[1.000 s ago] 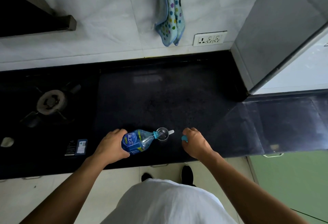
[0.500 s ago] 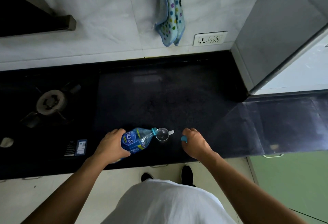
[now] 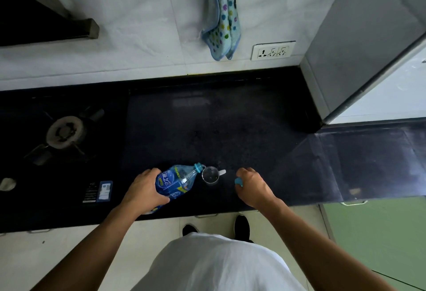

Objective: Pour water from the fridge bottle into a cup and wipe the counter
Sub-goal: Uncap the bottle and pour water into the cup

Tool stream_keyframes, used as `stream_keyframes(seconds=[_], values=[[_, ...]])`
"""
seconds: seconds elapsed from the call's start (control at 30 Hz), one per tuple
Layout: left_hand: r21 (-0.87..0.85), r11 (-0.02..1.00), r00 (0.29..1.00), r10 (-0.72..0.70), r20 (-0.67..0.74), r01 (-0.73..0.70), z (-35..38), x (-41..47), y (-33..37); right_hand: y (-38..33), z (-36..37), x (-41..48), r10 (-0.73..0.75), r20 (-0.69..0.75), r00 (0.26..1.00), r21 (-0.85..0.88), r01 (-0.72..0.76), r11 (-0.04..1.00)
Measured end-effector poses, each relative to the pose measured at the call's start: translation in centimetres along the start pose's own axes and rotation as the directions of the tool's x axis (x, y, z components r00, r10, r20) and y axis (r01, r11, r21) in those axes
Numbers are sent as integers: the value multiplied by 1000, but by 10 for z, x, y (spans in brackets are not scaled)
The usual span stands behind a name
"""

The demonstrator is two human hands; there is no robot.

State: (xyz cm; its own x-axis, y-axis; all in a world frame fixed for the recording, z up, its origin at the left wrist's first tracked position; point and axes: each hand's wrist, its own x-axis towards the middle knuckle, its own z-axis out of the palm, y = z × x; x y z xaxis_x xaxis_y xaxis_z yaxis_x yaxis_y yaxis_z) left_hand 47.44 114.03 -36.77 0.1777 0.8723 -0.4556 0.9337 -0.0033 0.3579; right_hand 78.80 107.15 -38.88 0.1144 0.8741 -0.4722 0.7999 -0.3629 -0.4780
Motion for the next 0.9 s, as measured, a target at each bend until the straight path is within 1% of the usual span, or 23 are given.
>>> stream_keyframes(seconds=[0.17, 0.3, 0.4, 0.47, 0.53, 0.6, 0.67, 0.8, 0.9], values=[[-151, 988, 998, -7, -59, -2, 2, -5, -1, -4, -1, -2, -37, -27, 999, 46, 38, 998], [-230, 973, 995, 0, -99, -23, -1, -10, 2, -18, -12, -2, -111, -127, 986, 169, 132, 977], [-255, 966, 991, 8, -134, -42, -6, -13, 5, -45, -33, -2, -143, -199, 970, 294, 198, 935], [-286, 956, 988, 22, -155, -66, -11, -15, 6, -69, -50, -2, -163, -211, 964, 389, 235, 891], [-316, 945, 985, 35, -171, -88, -15, -17, 8, -92, -67, -4, -219, -216, 951, 442, 296, 847], [-330, 936, 979, 59, -195, -122, -20, -18, 10, -111, -79, -7, -295, -204, 934, 424, 356, 833], [-337, 929, 973, 85, -213, -155, -26, -19, 14, -125, -87, -8, -349, -191, 917, 368, 397, 841], [-369, 909, 966, 109, -236, -192, -37, -18, 18, -138, -95, -6, -355, -159, 921, 283, 387, 878], [-372, 904, 963, 122, -242, -209, -43, -16, 19, -144, -102, -5, -368, -179, 912, 254, 404, 879]])
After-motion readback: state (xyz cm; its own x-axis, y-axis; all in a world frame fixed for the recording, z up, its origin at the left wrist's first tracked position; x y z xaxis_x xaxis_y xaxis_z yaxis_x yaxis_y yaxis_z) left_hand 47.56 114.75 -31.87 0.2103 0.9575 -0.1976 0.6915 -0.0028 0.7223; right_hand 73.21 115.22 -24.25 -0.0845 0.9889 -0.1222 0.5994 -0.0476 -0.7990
